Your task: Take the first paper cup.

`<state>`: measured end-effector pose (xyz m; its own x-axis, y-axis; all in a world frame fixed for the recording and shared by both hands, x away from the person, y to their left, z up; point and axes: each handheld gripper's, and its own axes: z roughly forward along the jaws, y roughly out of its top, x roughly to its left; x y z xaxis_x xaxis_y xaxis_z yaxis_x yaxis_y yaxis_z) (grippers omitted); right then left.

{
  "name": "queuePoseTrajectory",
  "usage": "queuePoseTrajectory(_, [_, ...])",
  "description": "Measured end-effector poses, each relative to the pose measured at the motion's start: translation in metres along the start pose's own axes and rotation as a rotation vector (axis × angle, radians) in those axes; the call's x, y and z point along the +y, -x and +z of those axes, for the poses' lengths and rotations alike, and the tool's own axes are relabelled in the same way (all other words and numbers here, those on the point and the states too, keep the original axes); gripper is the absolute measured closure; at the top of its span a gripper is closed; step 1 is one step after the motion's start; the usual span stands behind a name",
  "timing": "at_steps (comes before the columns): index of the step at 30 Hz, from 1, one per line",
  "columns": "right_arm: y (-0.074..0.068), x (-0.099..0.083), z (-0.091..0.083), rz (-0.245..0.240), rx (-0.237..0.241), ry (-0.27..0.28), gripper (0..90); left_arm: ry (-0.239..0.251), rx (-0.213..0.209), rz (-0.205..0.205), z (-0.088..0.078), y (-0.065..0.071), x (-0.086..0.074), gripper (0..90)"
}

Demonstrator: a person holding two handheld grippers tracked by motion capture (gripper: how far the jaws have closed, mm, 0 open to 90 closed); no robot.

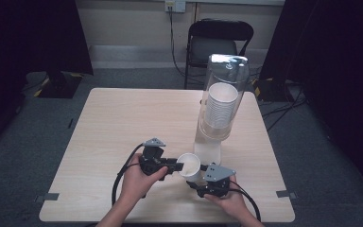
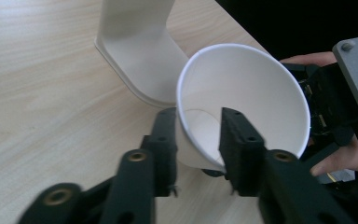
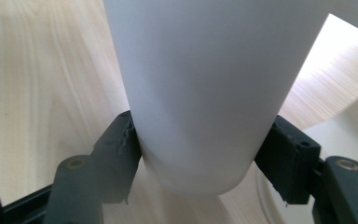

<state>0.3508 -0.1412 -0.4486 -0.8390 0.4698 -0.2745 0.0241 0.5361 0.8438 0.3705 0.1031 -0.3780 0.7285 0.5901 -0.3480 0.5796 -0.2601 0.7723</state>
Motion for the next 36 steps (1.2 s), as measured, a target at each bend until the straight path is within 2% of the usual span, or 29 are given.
queuePoseTrajectory(3, [-0.004, 0.001, 0.002, -0.033, -0.012, -0.022, 33.7, -0.035, 0.020, -0.055, -0.002, 0.001, 0.001, 80.3])
queuePoseTrajectory(5, [-0.005, 0.001, 0.005, -0.050, -0.039, -0.046, 31.1, -0.052, 0.024, -0.077, -0.003, -0.001, 0.001, 87.5])
queuePoseTrajectory(8, [-0.002, -0.001, 0.006, 0.016, -0.037, -0.052, 25.1, -0.060, 0.021, -0.115, -0.004, -0.004, 0.002, 87.7])
queuePoseTrajectory(12, [0.006, -0.005, 0.001, 0.060, -0.053, -0.049, 22.1, -0.052, 0.040, -0.145, -0.010, -0.012, 0.003, 87.8])
queuePoseTrajectory(15, [0.010, -0.008, -0.004, 0.054, -0.087, -0.065, 21.3, -0.064, 0.092, -0.159, -0.019, -0.021, 0.004, 87.8])
queuePoseTrajectory(16, [0.012, -0.009, -0.006, 0.054, -0.098, -0.066, 21.4, -0.060, 0.093, -0.174, -0.023, -0.025, 0.004, 87.8])
queuePoseTrajectory(24, [0.034, -0.019, -0.025, 0.168, -0.202, -0.046, 21.6, -0.005, 0.214, -0.242, -0.055, -0.057, 0.003, 87.6])
queuePoseTrajectory(28, [0.039, -0.020, -0.028, 0.191, -0.229, -0.040, 21.8, 0.010, 0.272, -0.266, -0.064, -0.071, 0.001, 87.2])
queuePoseTrajectory(29, [0.039, -0.020, -0.027, 0.192, -0.236, -0.041, 21.9, -0.003, 0.278, -0.253, -0.066, -0.074, 0.000, 87.0])
queuePoseTrajectory(31, [0.040, -0.020, -0.027, 0.189, -0.242, -0.046, 22.0, 0.014, 0.290, -0.272, -0.067, -0.076, -0.002, 86.3])
queuePoseTrajectory(34, [0.041, -0.021, -0.027, 0.194, -0.245, -0.050, 22.1, -0.013, 0.323, -0.243, -0.068, -0.079, -0.004, 85.0])
queuePoseTrajectory(36, [0.041, -0.021, -0.027, 0.199, -0.253, -0.049, 22.1, -0.005, 0.328, -0.255, -0.067, -0.080, -0.005, 84.9])
